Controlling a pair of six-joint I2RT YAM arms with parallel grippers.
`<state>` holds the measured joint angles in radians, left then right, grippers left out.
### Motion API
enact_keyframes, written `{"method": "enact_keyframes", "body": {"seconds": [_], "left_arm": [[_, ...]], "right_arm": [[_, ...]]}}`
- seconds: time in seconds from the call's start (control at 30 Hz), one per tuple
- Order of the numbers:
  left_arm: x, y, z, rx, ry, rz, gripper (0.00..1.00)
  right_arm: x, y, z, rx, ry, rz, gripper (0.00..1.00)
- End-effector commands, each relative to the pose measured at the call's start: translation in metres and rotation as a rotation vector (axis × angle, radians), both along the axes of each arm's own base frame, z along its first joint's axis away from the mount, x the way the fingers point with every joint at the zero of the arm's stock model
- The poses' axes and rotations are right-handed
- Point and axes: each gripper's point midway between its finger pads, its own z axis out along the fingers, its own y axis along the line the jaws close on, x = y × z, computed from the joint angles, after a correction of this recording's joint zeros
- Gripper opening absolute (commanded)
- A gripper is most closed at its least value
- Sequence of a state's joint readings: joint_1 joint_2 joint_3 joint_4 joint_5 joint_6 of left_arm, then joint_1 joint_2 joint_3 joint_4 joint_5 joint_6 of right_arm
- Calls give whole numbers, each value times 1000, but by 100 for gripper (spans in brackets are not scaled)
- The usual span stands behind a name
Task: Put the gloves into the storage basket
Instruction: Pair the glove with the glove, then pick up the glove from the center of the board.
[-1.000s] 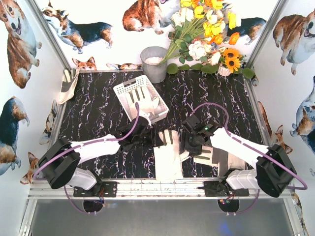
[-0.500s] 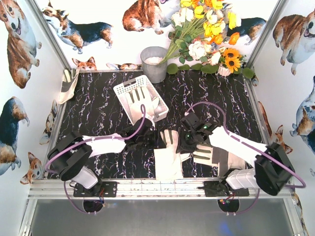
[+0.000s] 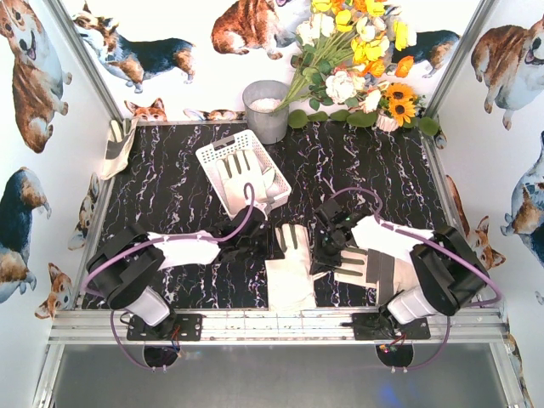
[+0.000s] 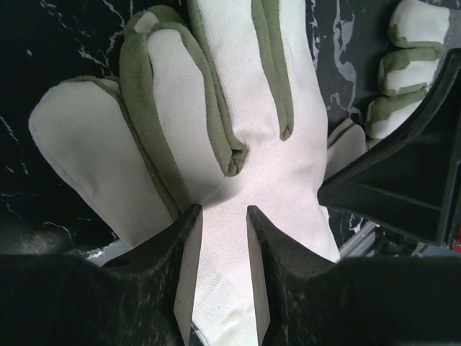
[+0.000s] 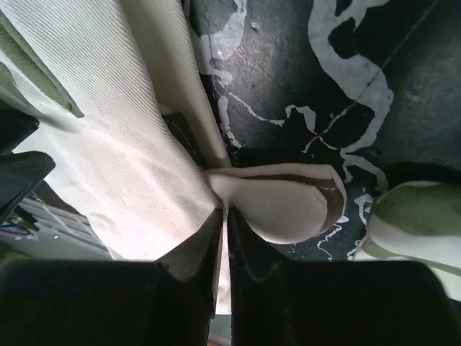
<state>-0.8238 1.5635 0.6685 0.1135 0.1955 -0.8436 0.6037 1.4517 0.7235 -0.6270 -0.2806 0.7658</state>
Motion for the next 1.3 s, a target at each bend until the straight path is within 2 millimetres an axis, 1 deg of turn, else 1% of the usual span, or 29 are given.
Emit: {"method": "enact_keyframes", "body": {"seconds": [0.0, 0.1, 0.2, 0.27, 0.37, 0.43, 0.5, 0.67, 0.73, 0.77, 0.8, 0.87, 0.93, 1.0, 1.03, 1.07, 1.17, 1.27], "left_arm": [[13, 22, -19, 152, -25, 44, 27], [24, 30, -21, 198, -46, 70, 27], [30, 35, -26, 224, -48, 77, 27], [41, 30, -19, 215, -62, 85, 26], [46, 23, -11, 188, -73, 74, 26], [47, 15, 0, 144, -84, 54, 28], [46, 7, 16, 93, -102, 29, 31], [38, -10, 57, -33, -134, -42, 45], [33, -9, 69, -47, -135, -48, 50], [31, -5, 72, -38, -129, -40, 52], [30, 0, 73, -23, -126, -24, 54], [29, 15, 68, 21, -108, 22, 58], [27, 29, 58, 51, -71, 62, 58], [25, 39, 50, 60, -45, 93, 59], [20, 45, 42, 68, -25, 104, 59], [17, 49, 38, 67, -15, 114, 59], [13, 50, 33, 59, 1, 121, 60], [10, 53, 26, 50, 16, 131, 60]], "right_arm": [[14, 9, -5, 55, -20, -9, 10], [19, 13, -7, 67, -22, -11, 10], [24, 15, -10, 63, -26, -10, 10], [29, 15, -11, 55, -35, -9, 10], [35, 15, -7, 50, -55, -6, 12], [36, 15, -1, 57, -69, 1, 16], [36, 16, 11, 75, -91, 10, 20], [31, 13, 48, 135, -159, 5, 30], [29, 10, 60, 159, -183, -12, 34], [30, 7, 66, 177, -200, -27, 36], [31, 5, 68, 185, -208, -46, 38], [35, -1, 65, 198, -229, -81, 42], [39, -6, 60, 214, -229, -104, 46], [39, -10, 55, 240, -199, -110, 49], [39, -13, 52, 244, -180, -112, 51], [38, -16, 47, 242, -156, -116, 52], [34, -24, 33, 228, -109, -121, 55], [32, -25, 23, 245, -97, -137, 59]]}}
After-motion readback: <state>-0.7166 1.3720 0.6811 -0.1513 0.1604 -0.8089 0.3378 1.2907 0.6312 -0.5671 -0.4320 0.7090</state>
